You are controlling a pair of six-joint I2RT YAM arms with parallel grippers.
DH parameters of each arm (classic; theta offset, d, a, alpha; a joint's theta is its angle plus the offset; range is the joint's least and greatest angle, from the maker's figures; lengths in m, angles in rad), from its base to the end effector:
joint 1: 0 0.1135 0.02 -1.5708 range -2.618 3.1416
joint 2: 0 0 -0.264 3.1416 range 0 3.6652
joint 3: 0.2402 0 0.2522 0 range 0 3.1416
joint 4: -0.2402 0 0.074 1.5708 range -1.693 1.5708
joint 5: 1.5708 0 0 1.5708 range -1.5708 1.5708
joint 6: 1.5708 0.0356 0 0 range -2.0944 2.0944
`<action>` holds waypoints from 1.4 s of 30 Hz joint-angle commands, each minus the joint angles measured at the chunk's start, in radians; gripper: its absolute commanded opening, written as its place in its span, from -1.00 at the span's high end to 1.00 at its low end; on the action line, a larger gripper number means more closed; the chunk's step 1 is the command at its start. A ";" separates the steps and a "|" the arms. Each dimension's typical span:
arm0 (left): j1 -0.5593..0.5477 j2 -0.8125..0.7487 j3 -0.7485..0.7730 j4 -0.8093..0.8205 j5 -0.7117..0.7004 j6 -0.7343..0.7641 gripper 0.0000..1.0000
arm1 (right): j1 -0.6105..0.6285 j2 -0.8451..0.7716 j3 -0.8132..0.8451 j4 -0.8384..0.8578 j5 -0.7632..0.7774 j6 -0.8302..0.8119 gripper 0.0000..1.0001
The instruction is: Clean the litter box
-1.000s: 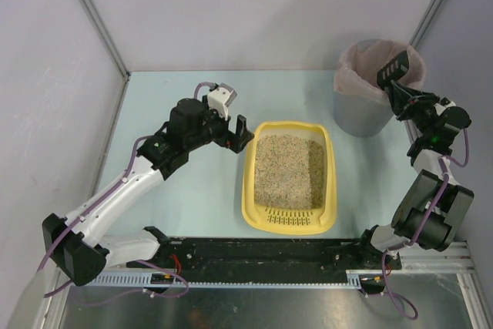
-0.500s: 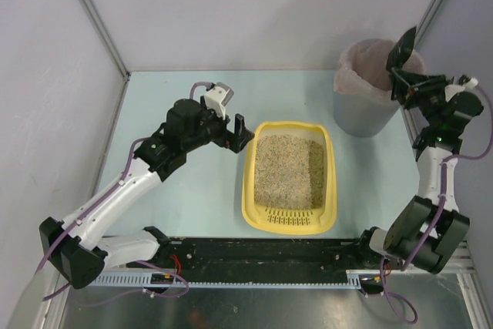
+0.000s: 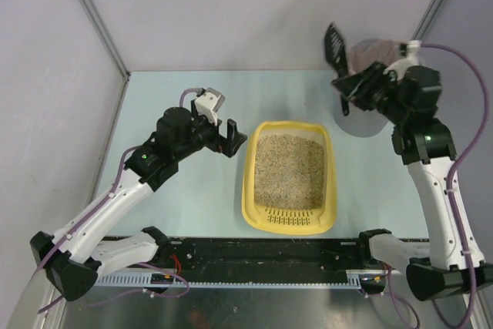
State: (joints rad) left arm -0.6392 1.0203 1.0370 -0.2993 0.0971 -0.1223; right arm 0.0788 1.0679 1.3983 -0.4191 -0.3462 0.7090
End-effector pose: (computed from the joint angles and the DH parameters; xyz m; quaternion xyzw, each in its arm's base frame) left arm 0.1833 -0.1405 0.3721 0.2323 0.7647 -0.2589 0.5424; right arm 0.2105 0.0287 0.4715 0.1147 0.7270 0.3726 0.5653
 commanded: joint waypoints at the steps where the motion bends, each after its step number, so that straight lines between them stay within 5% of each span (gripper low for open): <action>1: -0.011 0.035 -0.035 0.009 0.056 0.013 -0.99 | 0.201 0.082 0.083 -0.493 0.235 -0.198 1.00; 7: -0.016 0.044 -0.045 0.005 0.029 0.023 -1.00 | 0.482 0.187 0.197 -0.872 0.490 -0.203 1.00; 13: -0.016 0.034 -0.038 -0.001 0.055 0.030 -0.99 | 0.617 0.237 0.255 -1.088 0.515 -0.217 1.00; 23: -0.045 0.027 -0.045 -0.001 0.058 0.042 -0.99 | 0.771 0.294 0.119 -1.101 0.282 -0.224 1.00; 33: -0.125 0.023 -0.045 -0.021 -0.045 0.088 -0.99 | 0.800 0.265 -0.011 -1.103 0.092 -0.232 1.00; 42: -0.209 0.024 -0.045 -0.040 -0.140 0.119 -0.99 | 0.808 0.320 -0.085 -1.101 0.064 -0.258 1.00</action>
State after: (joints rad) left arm -0.8143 1.0660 0.9890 -0.3416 0.0273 -0.0471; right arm 0.8814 1.3598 1.3106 -1.3441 -0.2554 0.4782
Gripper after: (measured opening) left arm 0.996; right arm 0.301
